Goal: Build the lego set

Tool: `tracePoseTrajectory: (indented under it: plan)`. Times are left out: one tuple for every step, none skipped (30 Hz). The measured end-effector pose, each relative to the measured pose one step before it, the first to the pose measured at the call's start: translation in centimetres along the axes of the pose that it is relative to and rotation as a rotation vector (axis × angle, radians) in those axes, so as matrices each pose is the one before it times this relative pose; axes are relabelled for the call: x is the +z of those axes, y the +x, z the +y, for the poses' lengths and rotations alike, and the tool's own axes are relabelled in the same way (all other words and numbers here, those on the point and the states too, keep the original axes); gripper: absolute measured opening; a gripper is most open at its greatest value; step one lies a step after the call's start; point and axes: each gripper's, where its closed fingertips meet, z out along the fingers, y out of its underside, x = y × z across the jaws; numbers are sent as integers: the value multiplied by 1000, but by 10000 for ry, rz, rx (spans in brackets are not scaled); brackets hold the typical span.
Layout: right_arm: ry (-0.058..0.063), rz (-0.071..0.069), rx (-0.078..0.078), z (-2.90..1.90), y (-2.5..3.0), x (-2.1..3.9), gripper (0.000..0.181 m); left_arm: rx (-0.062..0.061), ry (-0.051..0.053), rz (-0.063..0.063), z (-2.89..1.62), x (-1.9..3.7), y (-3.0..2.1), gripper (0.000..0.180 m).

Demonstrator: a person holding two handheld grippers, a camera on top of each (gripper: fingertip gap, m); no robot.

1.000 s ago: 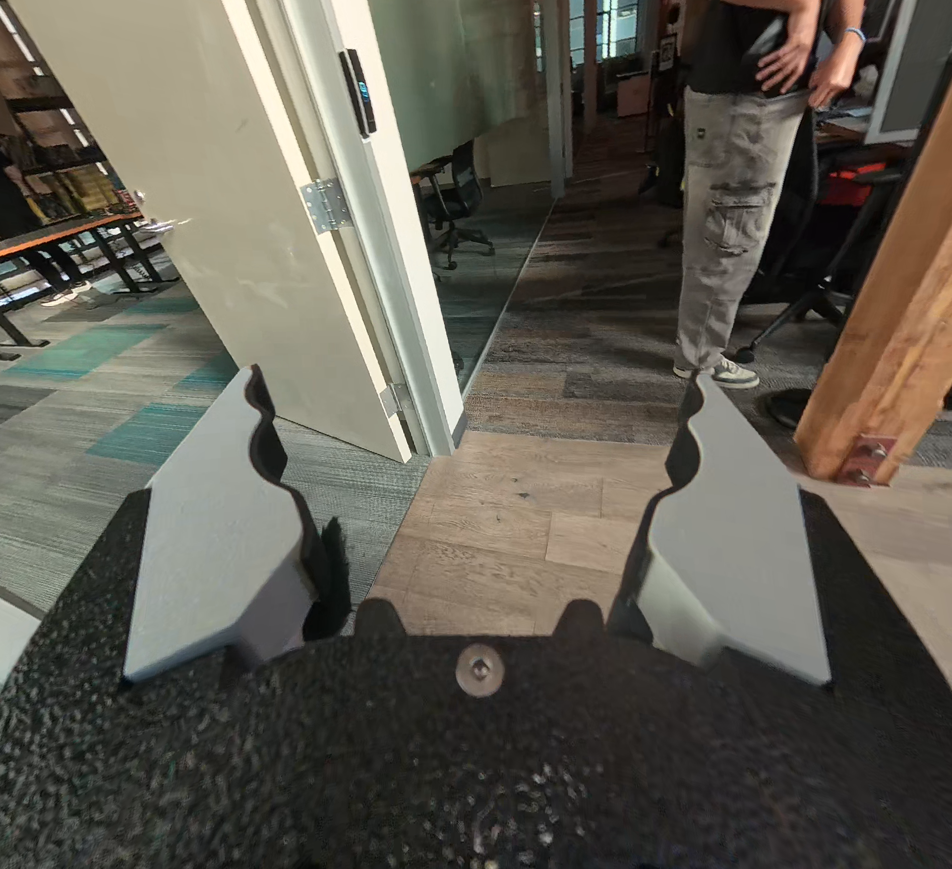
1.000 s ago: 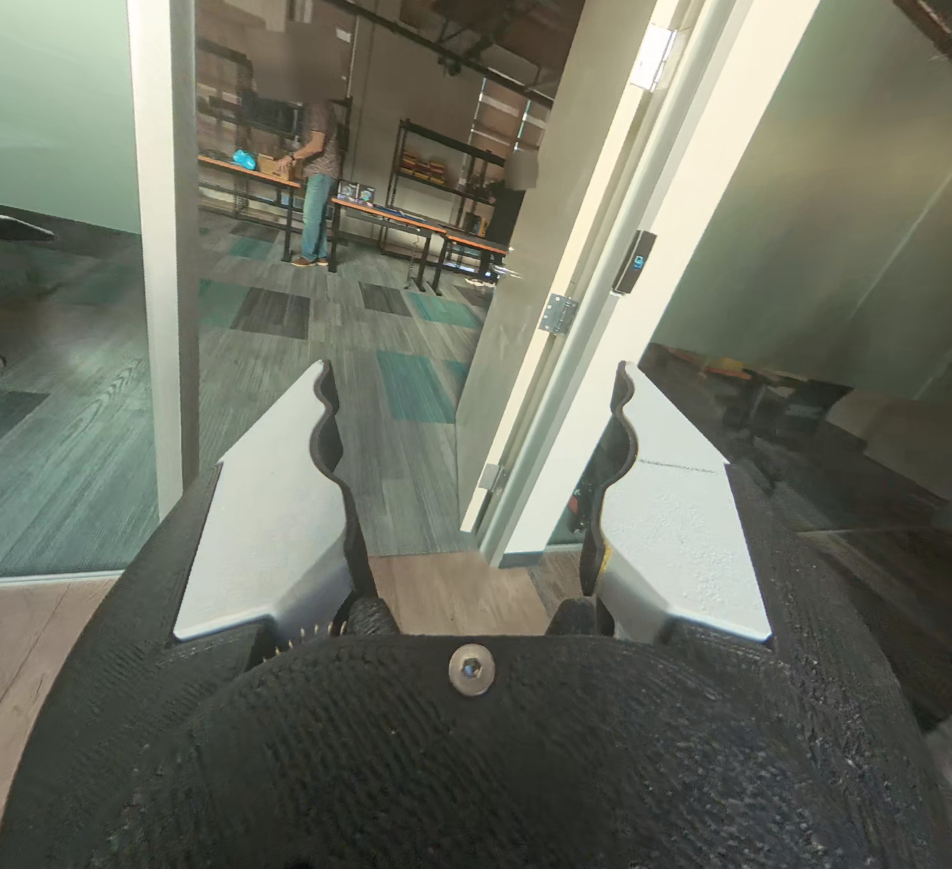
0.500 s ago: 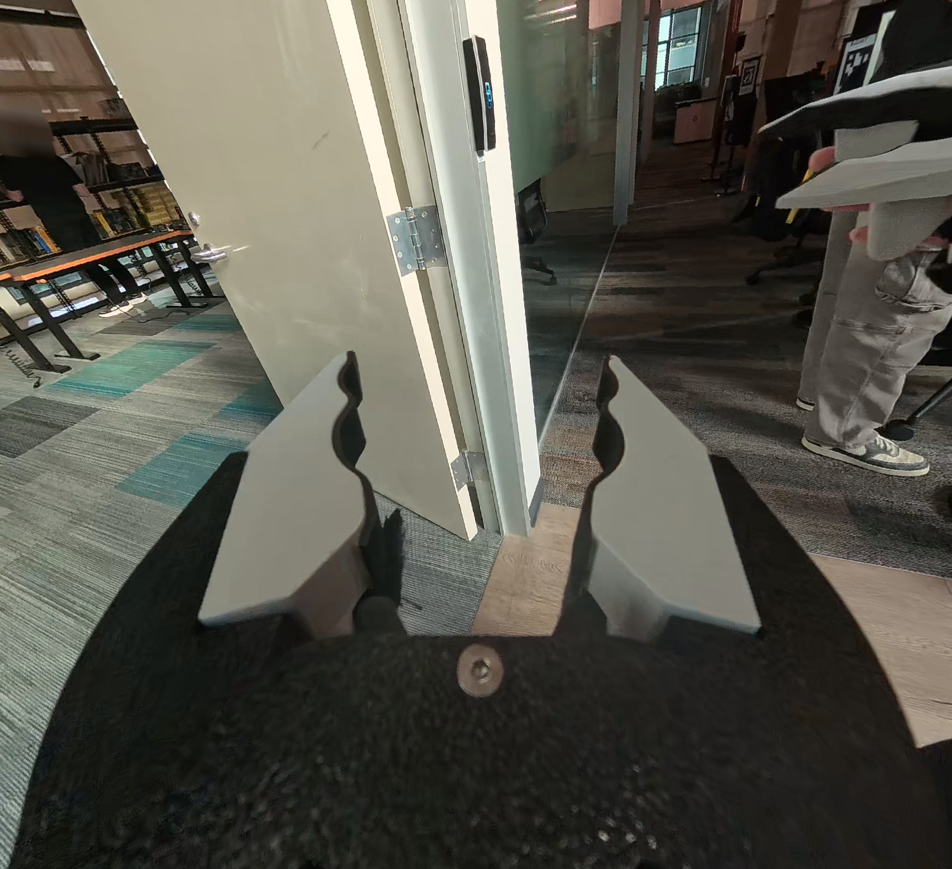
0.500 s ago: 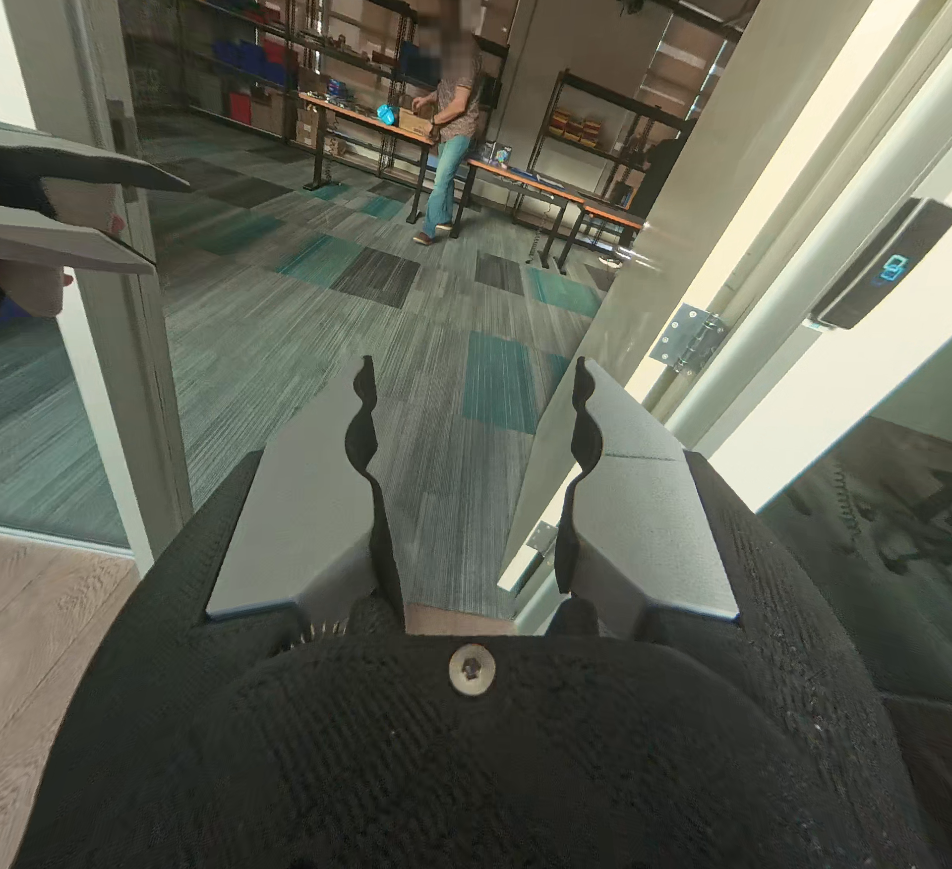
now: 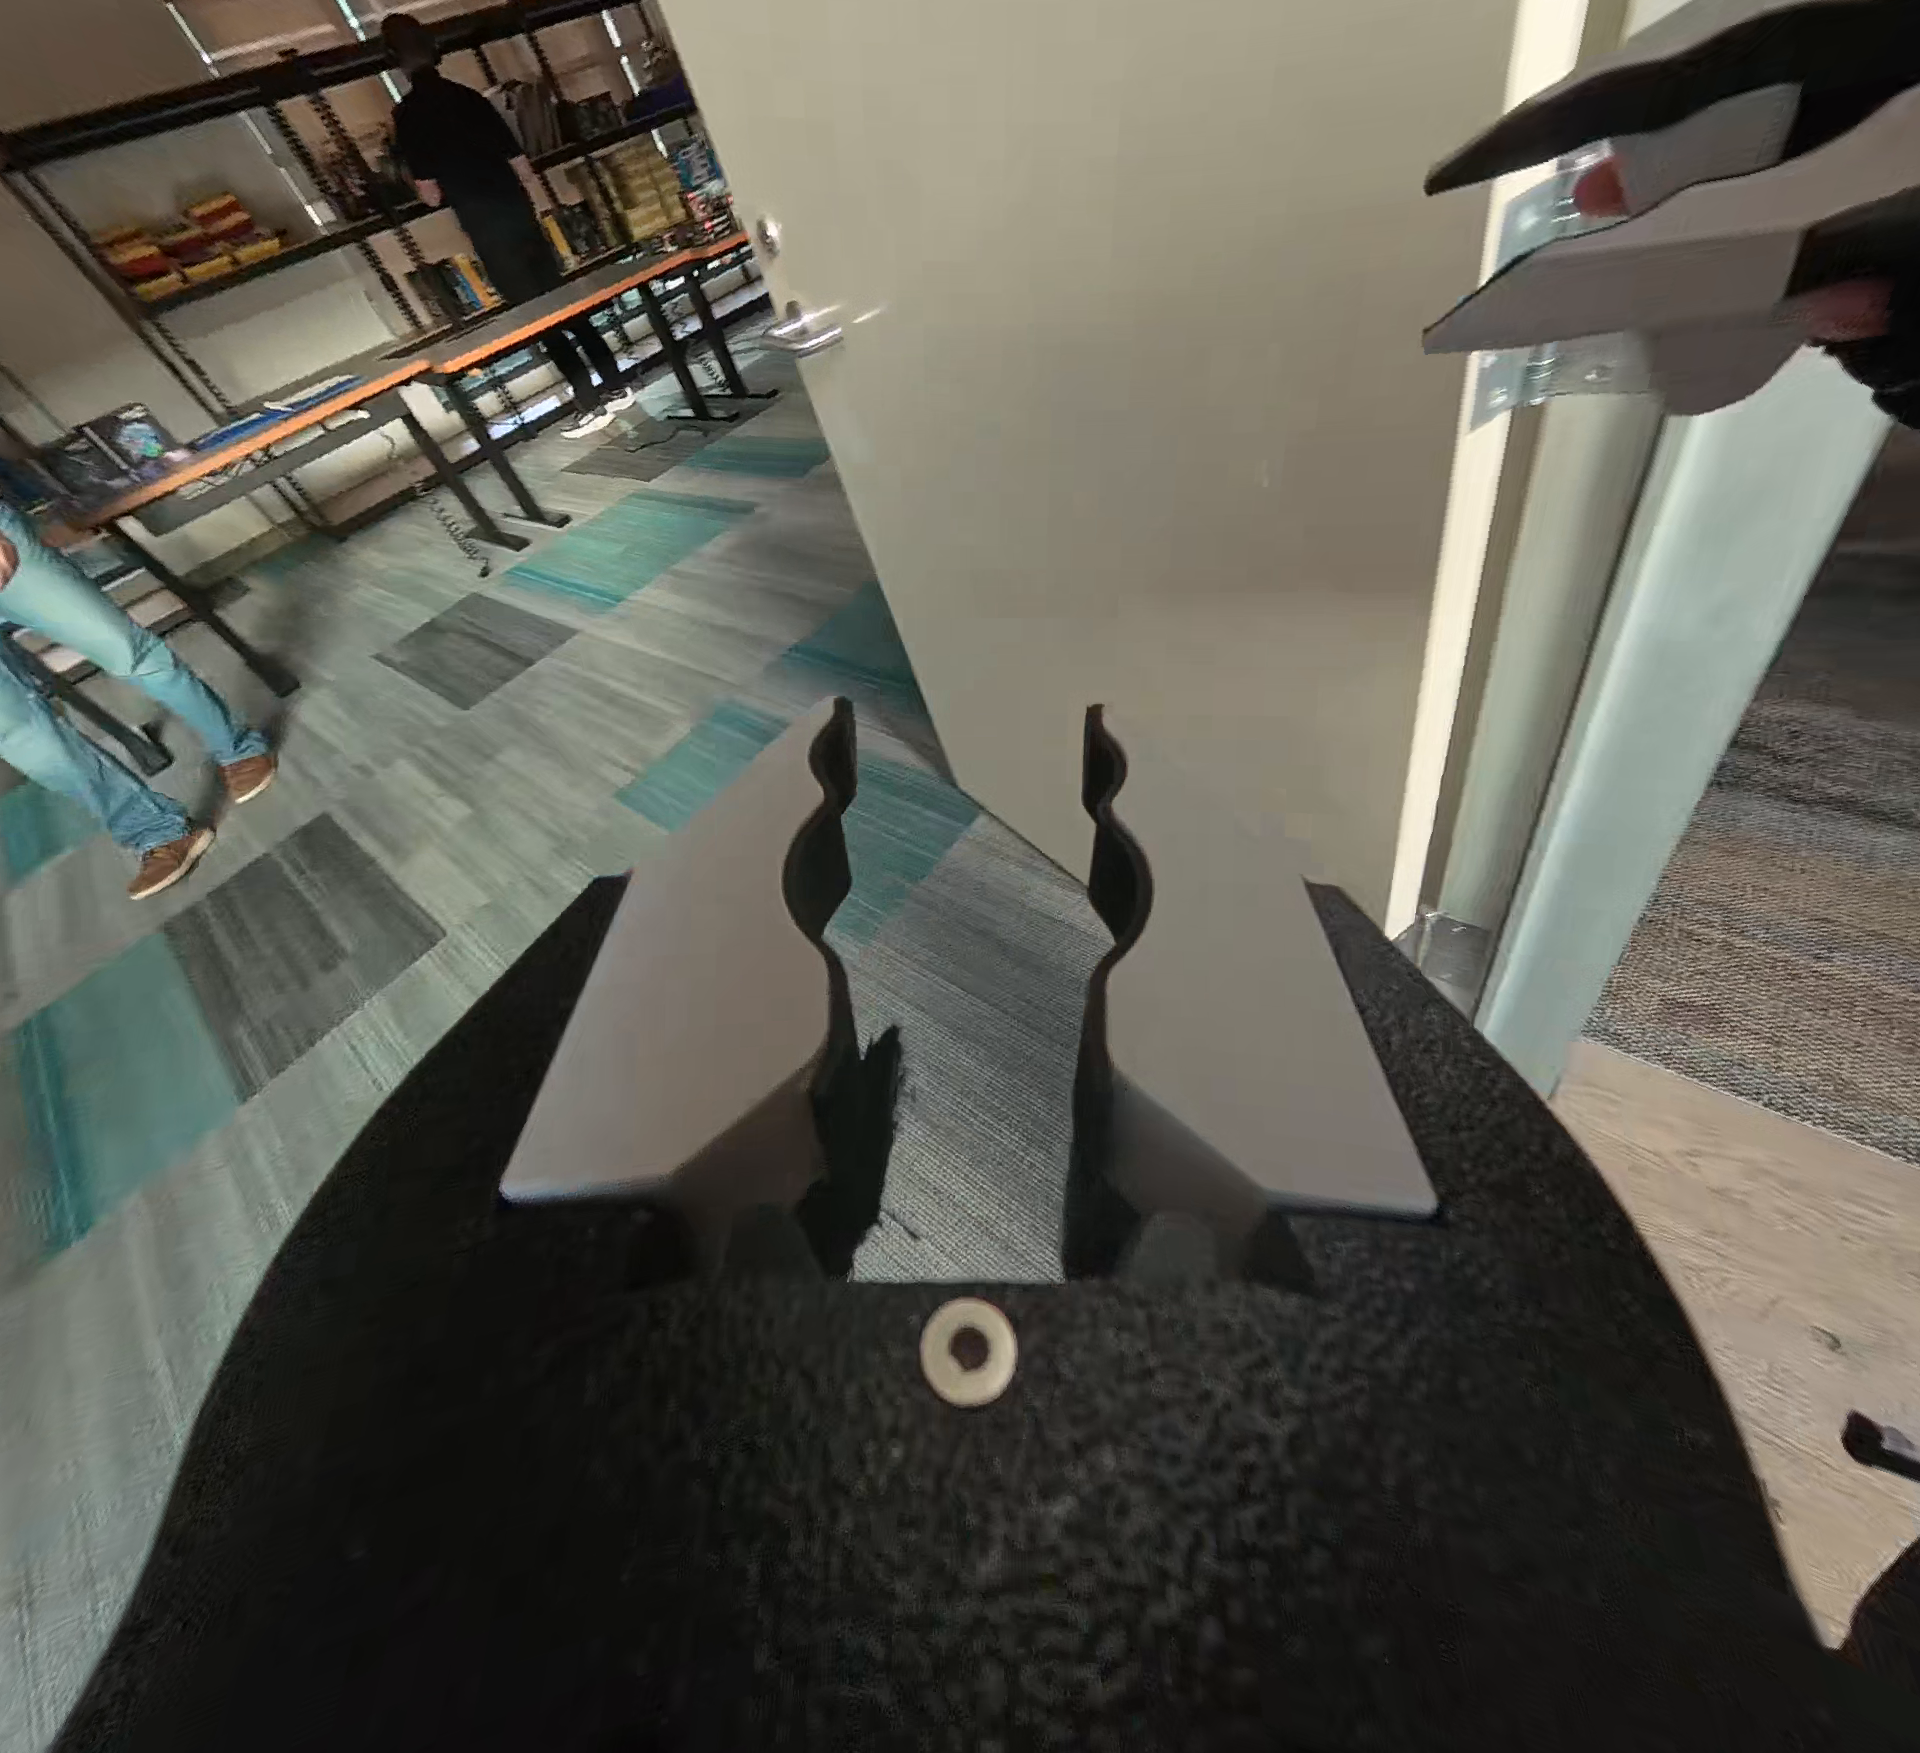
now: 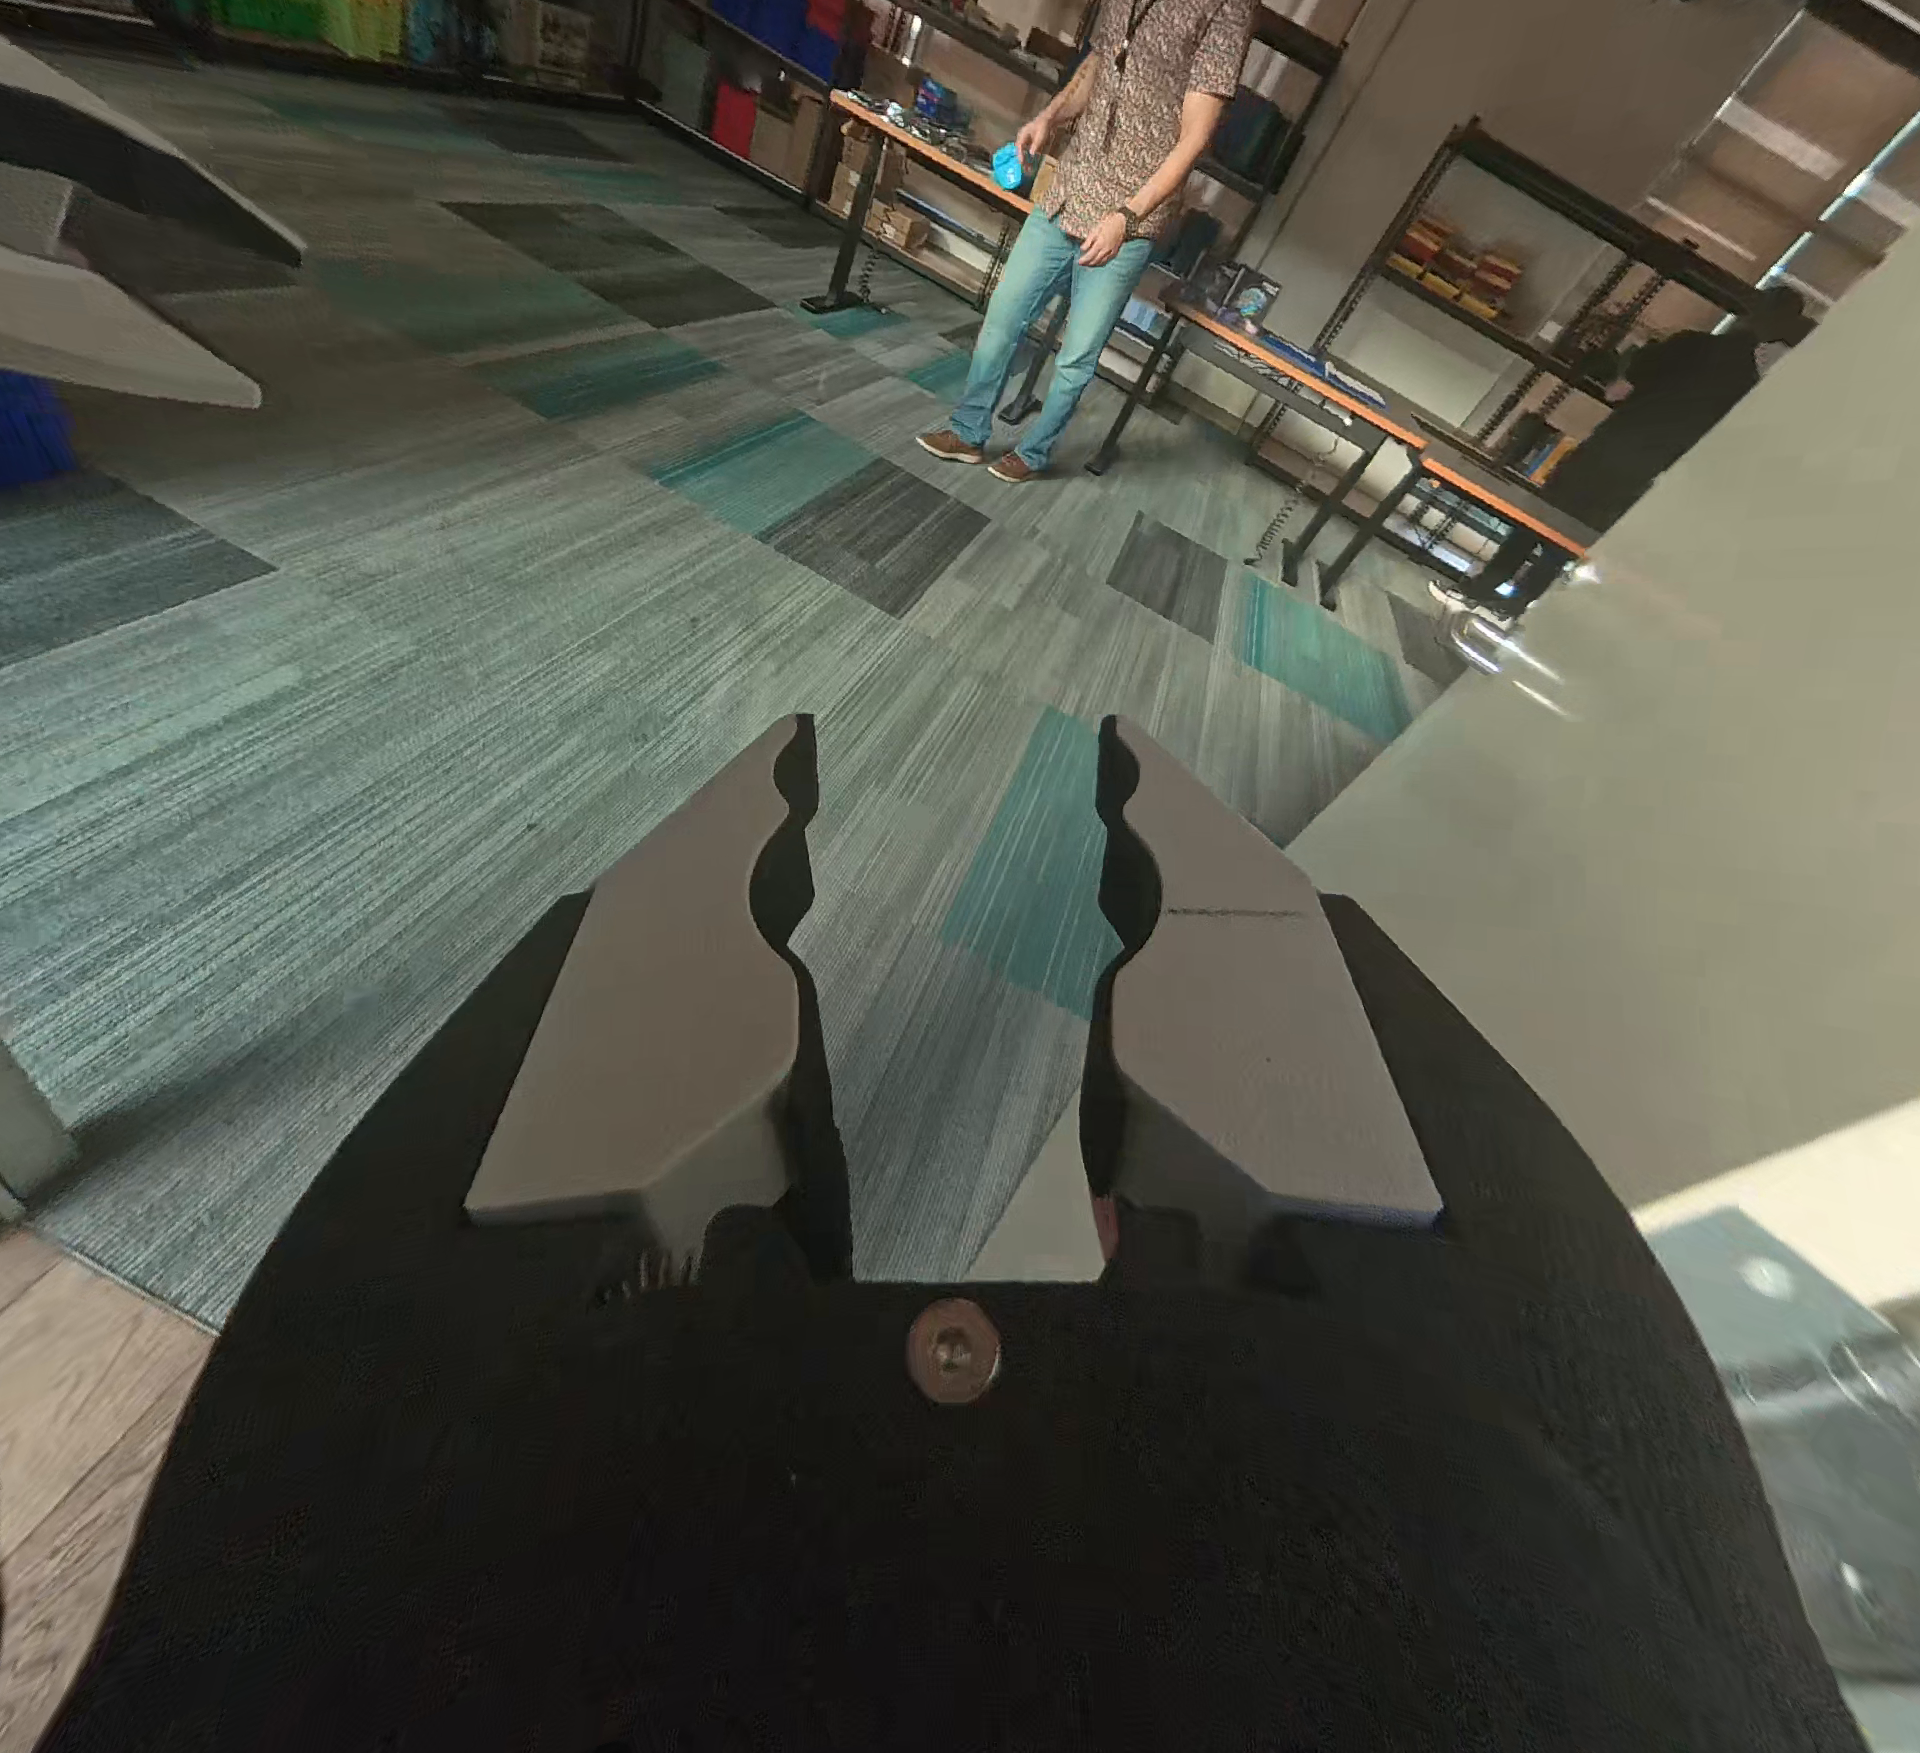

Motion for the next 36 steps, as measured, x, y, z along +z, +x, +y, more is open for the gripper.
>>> tracePoseTrajectory:
  plan:
    - [79,-159,215,-334,938,3204,53,-217,-148,-103,340,1328,-1607,42]
    - [223,-264,185,-524,654,3039,52,-347,47,35,183,1352,-1404,42]
    - [301,-331,153,-512,591,3092,52,-305,105,122,195,1244,-1301,42]
    - [274,-315,127,-353,599,2970,52,-180,49,88,361,1257,-1473,42]
    - [214,-243,92,-130,794,3004,52,-63,-43,-48,609,1350,-1825,42]
    - [182,-185,43,44,854,2850,52,15,-123,-110,918,1681,-2138,42]
    - [165,-164,8,201,966,2889,52,53,-176,-83,840,1643,-2151,42]
    - [131,-185,-5,334,1057,2977,52,81,-184,-28,859,1952,-2238,42]
    - [95,-241,-26,417,957,2785,53,104,-136,27,607,1921,-2189,43]
    - [80,-262,-78,384,1110,2786,54,108,-10,50,328,1989,-2271,44]
    - [98,-190,-98,249,1410,2779,57,12,135,93,28,2115,-2386,44]
    - [56,-66,18,113,1635,2548,57,-236,24,101,3,2644,-2462,44]
    - [-60,-29,167,27,1794,2521,58,-417,-187,113,-97,2389,-2447,45]
    - [-65,-72,168,-142,1784,2410,60,-330,-137,144,-517,2361,-2298,48]
    - [90,-65,43,-363,1701,2069,63,-179,99,171,-912,2613,-2127,50]
    - [206,-14,-81,-288,1818,1940,62,-79,287,219,-1232,2401,-1952,48]
    - [105,52,-147,143,2002,1892,63,-65,263,292,-1222,2610,-1744,46]
    - [-120,151,-103,635,2108,1664,63,-93,152,300,-1036,2467,-1672,46]
    - [-210,234,-14,978,2246,1664,63,-43,109,271,-828,2469,-1637,47]
    - [-150,228,86,1148,2198,1733,63,52,126,225,-673,2674,-1800,49]
    - [-103,150,189,1156,2010,1596,63,113,128,185,-451,2503,-1751,49]
    - [-119,83,233,1300,1951,1748,63,149,70,192,-245,2478,-1759,49]
    - [-137,67,199,1364,2000,1950,63,168,10,191,-61,2499,-1805,50]
    - [-145,71,115,1278,2073,1840,63,190,3,130,56,2657,-2154,52]
    - [-144,64,29,1191,2154,1956,63,175,20,40,87,2314,-2069,53]
    - [-122,53,-28,1073,2189,2285,62,129,59,-24,97,2266,-2183,53]
    - [-77,42,-60,838,2210,2582,63,75,67,-11,130,2238,-2221,52]
    - [-30,15,-75,567,2331,2385,63,43,47,40,178,2132,-2176,53]
    - [-42,7,-48,378,2430,2519,62,-107,-15,-37,232,2215,-2431,52]
    - [-138,41,12,227,2597,2700,62,-345,-151,-118,82,2181,-2606,52]
    - [-158,84,13,-74,2673,2773,62,-351,-171,-26,-255,2683,-2695,53]
    - [-52,76,-34,-430,2538,2570,63,-159,-49,100,-745,1929,-2149,54]
    - [103,38,-74,-683,2350,2489,63,80,102,89,-995,1759,-2126,55]
    - [213,6,-66,-704,2177,2596,63,269,158,-19,-939,1566,-2253,55]
    - [176,-11,-18,-511,2017,2754,63,352,79,-144,-732,1631,-2658,55]
    - [73,-14,43,-363,1790,2583,63,291,5,-260,-358,1227,-2626,55]
